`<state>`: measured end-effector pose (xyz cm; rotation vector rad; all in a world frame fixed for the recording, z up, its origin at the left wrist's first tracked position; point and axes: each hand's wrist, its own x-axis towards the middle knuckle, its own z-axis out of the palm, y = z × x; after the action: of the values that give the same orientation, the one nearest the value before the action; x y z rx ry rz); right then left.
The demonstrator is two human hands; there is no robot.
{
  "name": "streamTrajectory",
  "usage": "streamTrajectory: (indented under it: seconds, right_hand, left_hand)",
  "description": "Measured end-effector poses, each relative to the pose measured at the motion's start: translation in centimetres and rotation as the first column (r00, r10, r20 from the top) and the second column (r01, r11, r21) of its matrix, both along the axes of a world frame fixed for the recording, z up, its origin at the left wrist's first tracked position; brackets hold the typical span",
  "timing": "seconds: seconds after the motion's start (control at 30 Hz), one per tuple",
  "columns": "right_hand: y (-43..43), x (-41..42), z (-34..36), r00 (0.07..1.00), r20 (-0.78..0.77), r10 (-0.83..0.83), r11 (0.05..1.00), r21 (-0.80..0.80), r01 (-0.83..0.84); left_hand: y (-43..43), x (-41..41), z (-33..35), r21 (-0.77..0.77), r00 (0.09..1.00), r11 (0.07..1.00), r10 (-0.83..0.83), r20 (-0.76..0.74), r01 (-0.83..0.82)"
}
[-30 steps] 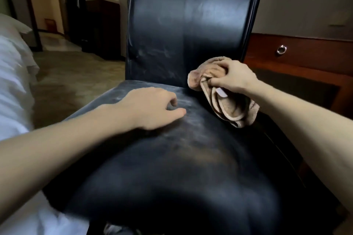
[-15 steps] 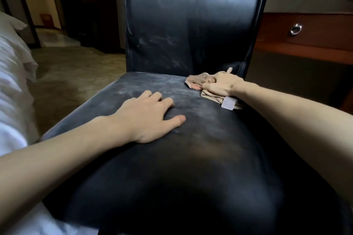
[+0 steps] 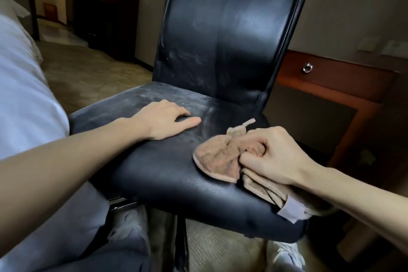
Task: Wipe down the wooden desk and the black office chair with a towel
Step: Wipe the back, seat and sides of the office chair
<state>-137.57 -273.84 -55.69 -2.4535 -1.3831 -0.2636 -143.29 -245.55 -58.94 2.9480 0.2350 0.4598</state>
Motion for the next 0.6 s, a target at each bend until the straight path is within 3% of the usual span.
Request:
streamTrajectory:
  seconds: [0.2,0.3,0.43,0.53,0.6]
  right_hand:
    - [2.6,3.8,5.1,0.987,0.067,-0.143,0.917,0.384,0.107]
    - [5.8,7.5,7.4,0.980,0.069,-0.187,0.956,0.241,0.165]
    - [9.9,13.8,4.2,0.933,0.002,-0.359,0.933,0.002,0.359]
    - [11.1,15.9,-0.1,0.957,-0.102,-0.271,0.947,-0.208,0.246]
    - [11.3,16.1,-0.9,0.946,-0.149,-0.288,0.942,-0.221,0.252]
  left_hand:
    - [-1.2,-2.2,-0.5,-0.016,0.983,0.997,-0.073,0.169,0.077]
    - [-1.8,-2.9,-1.5,0.054,0.980,0.998,-0.048,0.194,0.038]
    - [-1.8,-3.3,-2.3,-0.005,0.965,0.999,0.048,0.257,-0.049]
    - [-2.3,-3.9,-3.0,-0.046,0.945,0.996,0.089,0.315,-0.079]
    - [-2.4,-3.8,-3.2,-0.036,0.934,0.994,0.109,0.341,-0.103]
